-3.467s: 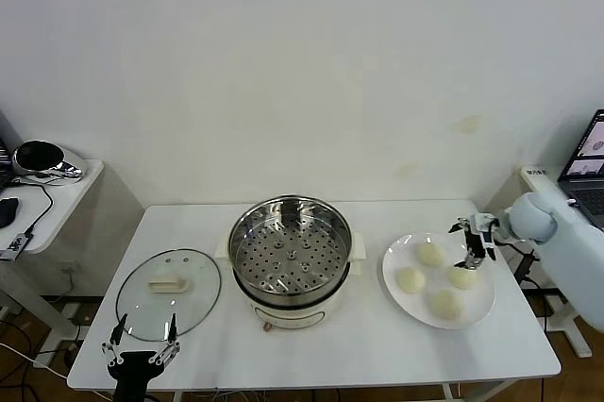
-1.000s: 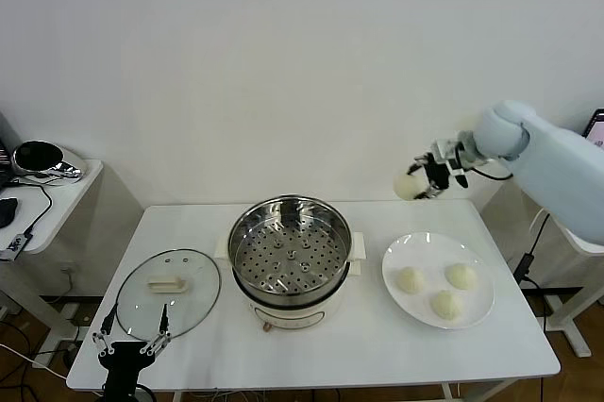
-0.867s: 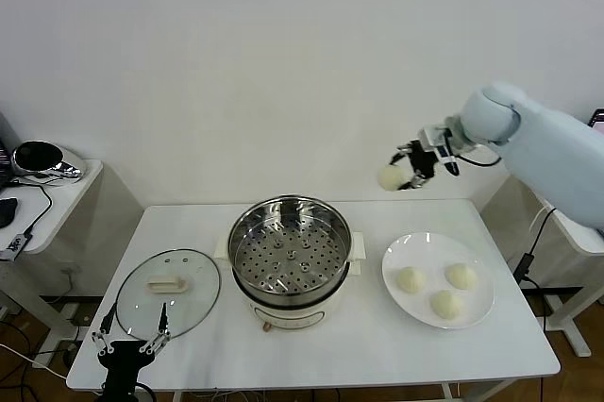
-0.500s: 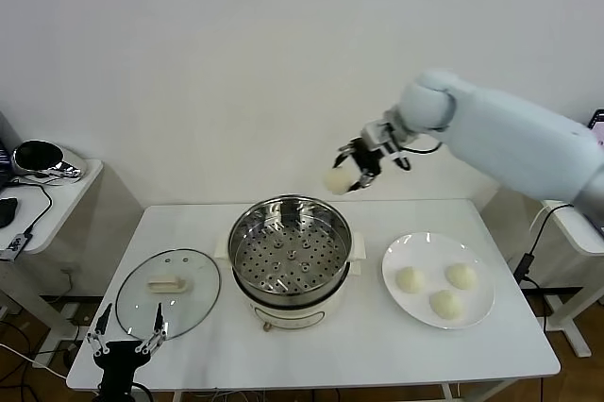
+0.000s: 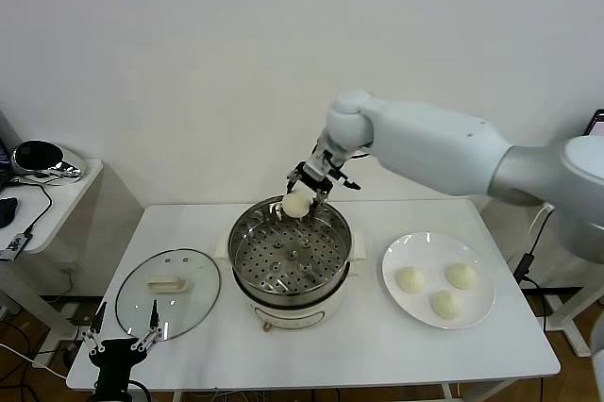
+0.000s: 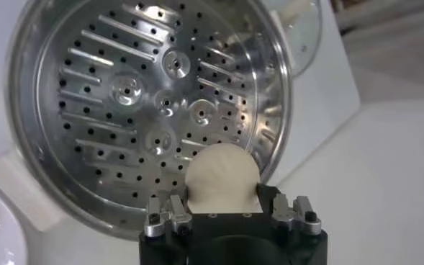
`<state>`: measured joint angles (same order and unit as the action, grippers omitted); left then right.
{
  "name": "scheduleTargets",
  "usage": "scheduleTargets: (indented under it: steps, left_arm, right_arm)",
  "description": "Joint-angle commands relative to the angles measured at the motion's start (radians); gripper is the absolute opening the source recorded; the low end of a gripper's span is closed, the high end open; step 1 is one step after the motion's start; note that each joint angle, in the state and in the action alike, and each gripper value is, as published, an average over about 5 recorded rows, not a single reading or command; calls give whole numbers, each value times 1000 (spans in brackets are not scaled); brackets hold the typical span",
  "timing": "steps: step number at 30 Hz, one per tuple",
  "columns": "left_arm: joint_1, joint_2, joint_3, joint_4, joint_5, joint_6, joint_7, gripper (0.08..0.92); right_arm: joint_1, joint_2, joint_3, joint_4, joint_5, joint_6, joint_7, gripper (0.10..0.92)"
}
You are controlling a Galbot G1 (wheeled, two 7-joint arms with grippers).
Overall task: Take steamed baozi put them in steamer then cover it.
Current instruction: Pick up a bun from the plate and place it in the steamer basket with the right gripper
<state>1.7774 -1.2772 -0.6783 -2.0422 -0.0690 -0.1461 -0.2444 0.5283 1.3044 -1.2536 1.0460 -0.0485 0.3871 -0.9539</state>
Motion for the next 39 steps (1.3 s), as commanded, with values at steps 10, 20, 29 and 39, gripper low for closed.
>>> scheduleTargets:
  steps: [10,20,29,39]
  left_arm:
    - [-7,4,-5,10,-6,0,0,823]
    - [-2,-3,-6,-4,-4,1,-2,823]
    - [4,-3,-11,-27,-4,6,-4,823]
    - [-7,18,-8,-53,-6,27,0,823]
  right_arm:
    - [-119,93,19,-137,-246,193,74,611]
    - [-124,93,46,-156,-274,210,106,650]
    - [66,-41,-7,118,99,-148,-41,819]
    - [277,-423,-103,569,379,-830,-117,823]
